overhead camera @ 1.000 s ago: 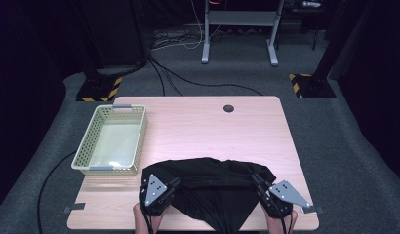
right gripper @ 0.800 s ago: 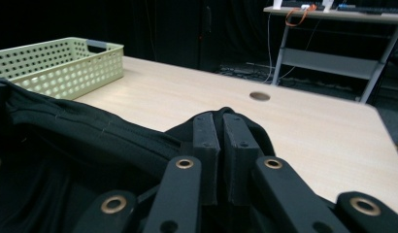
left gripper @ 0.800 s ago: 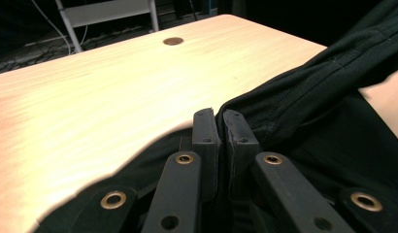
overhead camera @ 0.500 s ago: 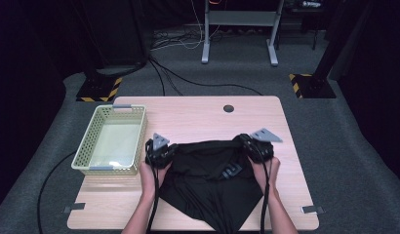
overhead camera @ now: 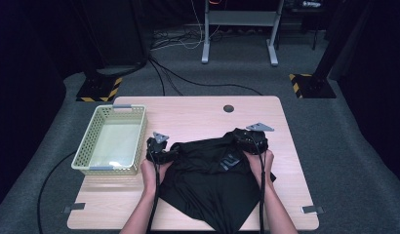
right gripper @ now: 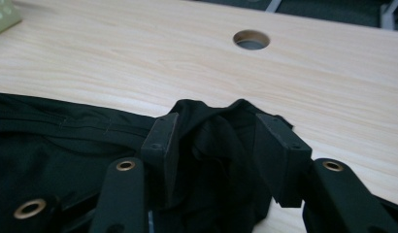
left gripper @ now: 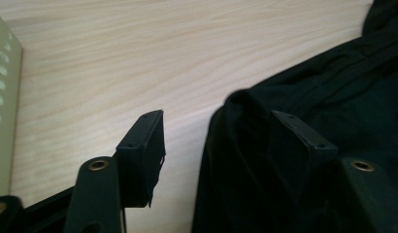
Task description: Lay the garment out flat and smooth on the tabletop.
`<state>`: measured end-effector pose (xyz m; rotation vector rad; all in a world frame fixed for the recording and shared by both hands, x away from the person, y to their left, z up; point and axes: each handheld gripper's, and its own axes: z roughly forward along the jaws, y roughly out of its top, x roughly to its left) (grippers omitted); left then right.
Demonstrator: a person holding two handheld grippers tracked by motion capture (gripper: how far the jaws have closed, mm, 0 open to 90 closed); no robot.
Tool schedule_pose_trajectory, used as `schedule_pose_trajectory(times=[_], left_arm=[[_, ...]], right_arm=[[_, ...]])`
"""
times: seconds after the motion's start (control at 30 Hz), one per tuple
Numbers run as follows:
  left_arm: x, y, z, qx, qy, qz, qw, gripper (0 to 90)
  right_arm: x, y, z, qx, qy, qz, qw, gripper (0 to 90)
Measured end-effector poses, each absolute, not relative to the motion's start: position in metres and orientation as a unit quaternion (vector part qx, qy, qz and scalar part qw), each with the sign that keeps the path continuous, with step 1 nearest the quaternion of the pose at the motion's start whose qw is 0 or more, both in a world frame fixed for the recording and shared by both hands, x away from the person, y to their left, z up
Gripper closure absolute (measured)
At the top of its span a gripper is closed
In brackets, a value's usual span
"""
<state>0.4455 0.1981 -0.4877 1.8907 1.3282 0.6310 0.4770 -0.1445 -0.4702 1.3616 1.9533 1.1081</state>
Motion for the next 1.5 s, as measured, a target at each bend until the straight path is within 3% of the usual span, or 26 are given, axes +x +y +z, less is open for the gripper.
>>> schedule_pose_trajectory(times=[0.17, 0.3, 0.47, 0.63, 1.2, 1.33, 1.5], left_arm=[[0.431, 0.188, -0.49, 0.744, 0.498, 0.244, 0.372, 35.3], [0.427, 0.182, -0.502, 0.769, 0.49, 0.23, 0.341, 35.6], [0.424, 0.188, -0.517, 0.771, 0.501, 0.219, 0.327, 33.0], [0.415, 0.192, -0.521, 0.767, 0.501, 0.223, 0.333, 33.0], [0.372, 0.201, -0.521, 0.769, 0.487, 0.23, 0.345, 31.1], [0.371, 0.195, -0.51, 0.755, 0.484, 0.241, 0.371, 31.7], [0.384, 0.175, -0.504, 0.77, 0.46, 0.246, 0.368, 38.5]], right_arm=[[0.466, -0.141, -0.477, 0.482, 0.736, 0.403, 0.253, 51.0], [0.462, -0.135, -0.492, 0.476, 0.755, 0.379, 0.242, 51.1], [0.461, -0.136, -0.509, 0.488, 0.772, 0.34, 0.223, 45.6], [0.452, -0.144, -0.518, 0.49, 0.778, 0.326, 0.221, 45.6], [0.366, -0.17, -0.514, 0.5, 0.763, 0.332, 0.238, 45.5], [0.368, -0.162, -0.494, 0.477, 0.754, 0.368, 0.261, 45.5], [0.406, -0.129, -0.482, 0.445, 0.776, 0.37, 0.252, 45.6]])
